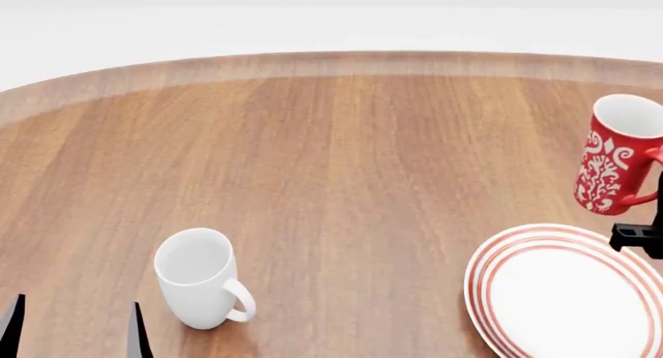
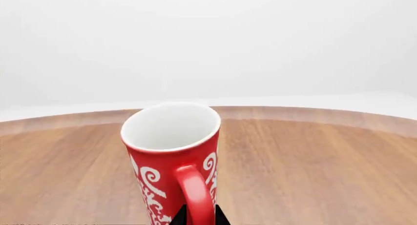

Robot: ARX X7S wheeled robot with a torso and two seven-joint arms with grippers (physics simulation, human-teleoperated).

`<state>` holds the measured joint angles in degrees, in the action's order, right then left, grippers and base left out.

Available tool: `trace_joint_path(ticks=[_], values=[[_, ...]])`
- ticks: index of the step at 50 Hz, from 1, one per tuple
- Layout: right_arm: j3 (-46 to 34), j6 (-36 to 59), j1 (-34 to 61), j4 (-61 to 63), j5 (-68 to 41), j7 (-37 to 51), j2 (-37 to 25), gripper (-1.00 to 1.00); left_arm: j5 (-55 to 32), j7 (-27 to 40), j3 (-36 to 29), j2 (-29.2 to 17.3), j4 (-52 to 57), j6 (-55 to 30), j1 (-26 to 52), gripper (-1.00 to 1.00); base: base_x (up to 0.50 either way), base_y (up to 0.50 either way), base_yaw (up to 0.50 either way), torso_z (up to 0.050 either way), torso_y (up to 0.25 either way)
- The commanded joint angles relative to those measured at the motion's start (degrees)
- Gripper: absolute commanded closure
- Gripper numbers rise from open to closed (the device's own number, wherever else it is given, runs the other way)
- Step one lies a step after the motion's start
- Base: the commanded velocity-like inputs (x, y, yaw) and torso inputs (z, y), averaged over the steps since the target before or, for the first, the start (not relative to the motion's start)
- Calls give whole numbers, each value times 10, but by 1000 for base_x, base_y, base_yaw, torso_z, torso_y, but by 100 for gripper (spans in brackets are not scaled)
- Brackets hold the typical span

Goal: Pick up the red mug and put it on the plate

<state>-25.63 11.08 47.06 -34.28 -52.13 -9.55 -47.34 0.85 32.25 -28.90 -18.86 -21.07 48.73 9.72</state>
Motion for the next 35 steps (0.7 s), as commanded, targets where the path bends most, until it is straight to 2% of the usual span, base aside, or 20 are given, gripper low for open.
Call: trace_joint_path(ticks=[1, 35], values=[[9, -2, -10, 17, -3, 0, -5, 100, 8, 1, -1, -2, -1, 2, 2, -100, 0, 0, 0, 0, 0], [20, -10, -17, 19, -7, 4, -7, 100, 33, 13, -3, -3, -11, 21, 7, -100, 0, 0, 0, 0, 0]])
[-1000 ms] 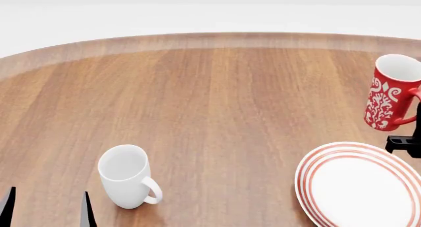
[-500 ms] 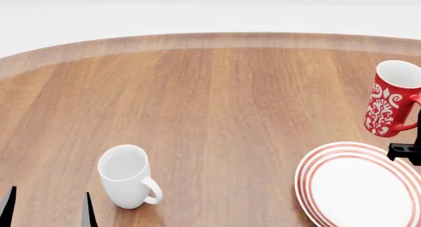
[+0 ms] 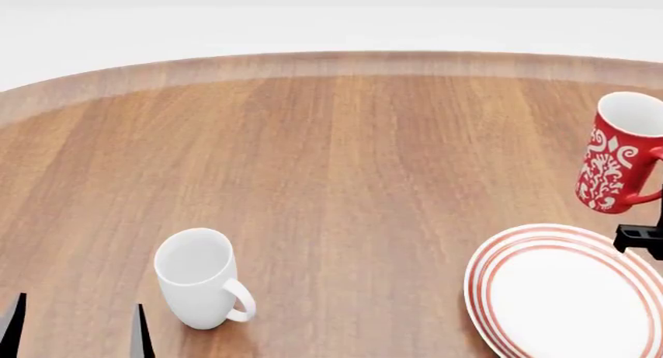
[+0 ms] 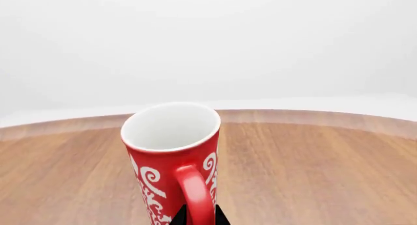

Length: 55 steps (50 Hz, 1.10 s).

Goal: Pick up the red mug and put it on the plate

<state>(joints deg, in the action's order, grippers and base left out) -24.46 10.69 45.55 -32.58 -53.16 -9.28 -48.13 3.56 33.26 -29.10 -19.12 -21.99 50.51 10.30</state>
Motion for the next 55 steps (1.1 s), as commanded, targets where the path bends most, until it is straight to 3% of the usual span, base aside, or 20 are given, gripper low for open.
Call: trace_joint_path(ticks=[1, 55], values=[[8, -7, -1, 1, 3, 0, 2, 100, 8, 4, 0, -1, -1, 3, 1, -100, 0, 0, 0, 0, 0], [14, -27, -12, 18, 12, 3, 0, 100, 16, 15, -8, -4, -12, 23, 8, -100, 0, 0, 0, 2, -83]])
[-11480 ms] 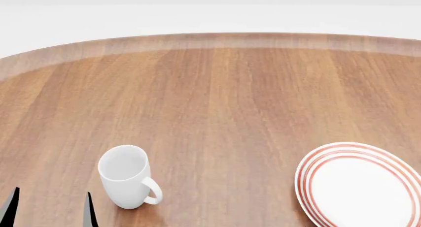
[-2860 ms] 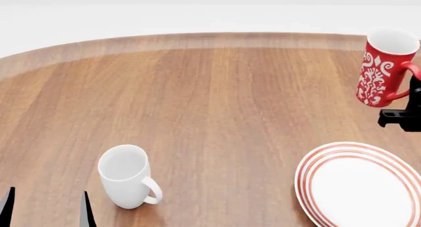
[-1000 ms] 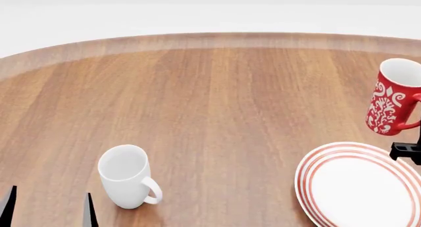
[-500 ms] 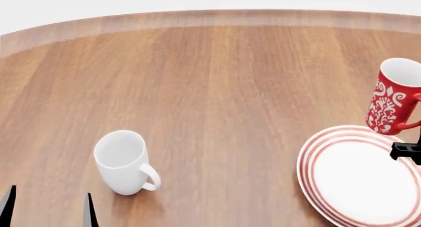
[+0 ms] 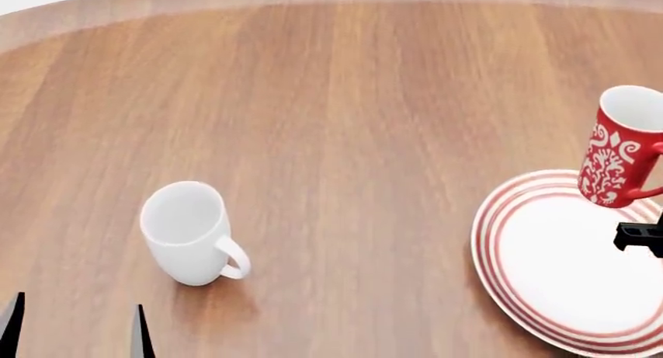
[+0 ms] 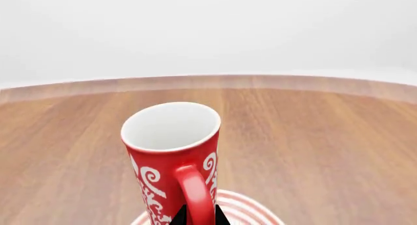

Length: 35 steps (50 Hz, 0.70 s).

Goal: Pick up the red mug and put it on the plate

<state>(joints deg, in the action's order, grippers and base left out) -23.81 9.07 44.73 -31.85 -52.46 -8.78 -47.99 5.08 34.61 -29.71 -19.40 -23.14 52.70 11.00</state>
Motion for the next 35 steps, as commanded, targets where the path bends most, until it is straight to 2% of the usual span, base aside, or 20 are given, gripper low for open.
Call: trace_joint_path(ticks=[1, 35], values=[[7, -12, -4, 10, 6, -2, -1, 100, 0, 2, -2, -1, 0, 1, 1, -100, 0, 0, 0, 4, -96], [5, -21, -3, -12, 18, -7, 7, 100, 2, 8, -6, -3, -1, 2, 3, -100, 0, 0, 0, 4, -92]])
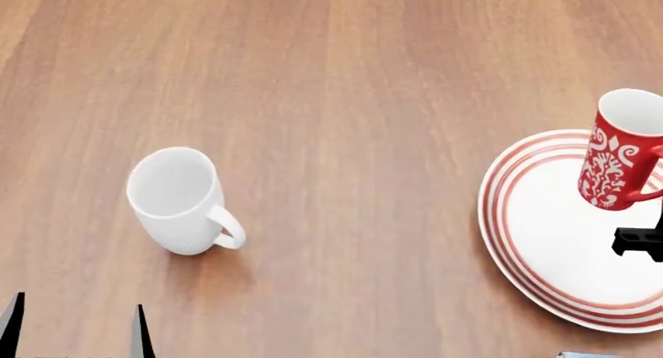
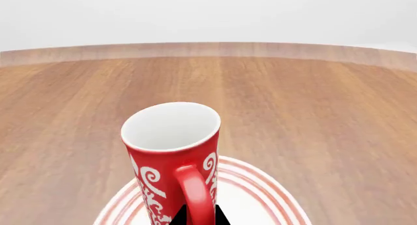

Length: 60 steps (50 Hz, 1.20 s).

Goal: Pick up the red mug and put it on the plate

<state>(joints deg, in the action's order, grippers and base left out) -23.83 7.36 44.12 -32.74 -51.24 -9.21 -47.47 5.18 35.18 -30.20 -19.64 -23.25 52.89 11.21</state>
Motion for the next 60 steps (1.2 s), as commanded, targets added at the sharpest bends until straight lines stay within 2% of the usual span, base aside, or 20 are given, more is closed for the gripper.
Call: trace_joint_path(ticks=[1, 27, 60], values=[[5, -3, 3, -3, 6, -2, 2, 100, 0, 2, -2, -1, 0, 1, 1, -100, 0, 0, 0, 4, -92], [4, -7, 8, -5, 14, 3, 8, 100, -2, 5, -6, -2, -3, 6, 3, -100, 0, 0, 0, 4, -86], [3, -45, -7, -48, 31, -8, 31, 100, -7, 9, -11, -4, -1, 1, 3, -100, 0, 0, 0, 2, -8]])
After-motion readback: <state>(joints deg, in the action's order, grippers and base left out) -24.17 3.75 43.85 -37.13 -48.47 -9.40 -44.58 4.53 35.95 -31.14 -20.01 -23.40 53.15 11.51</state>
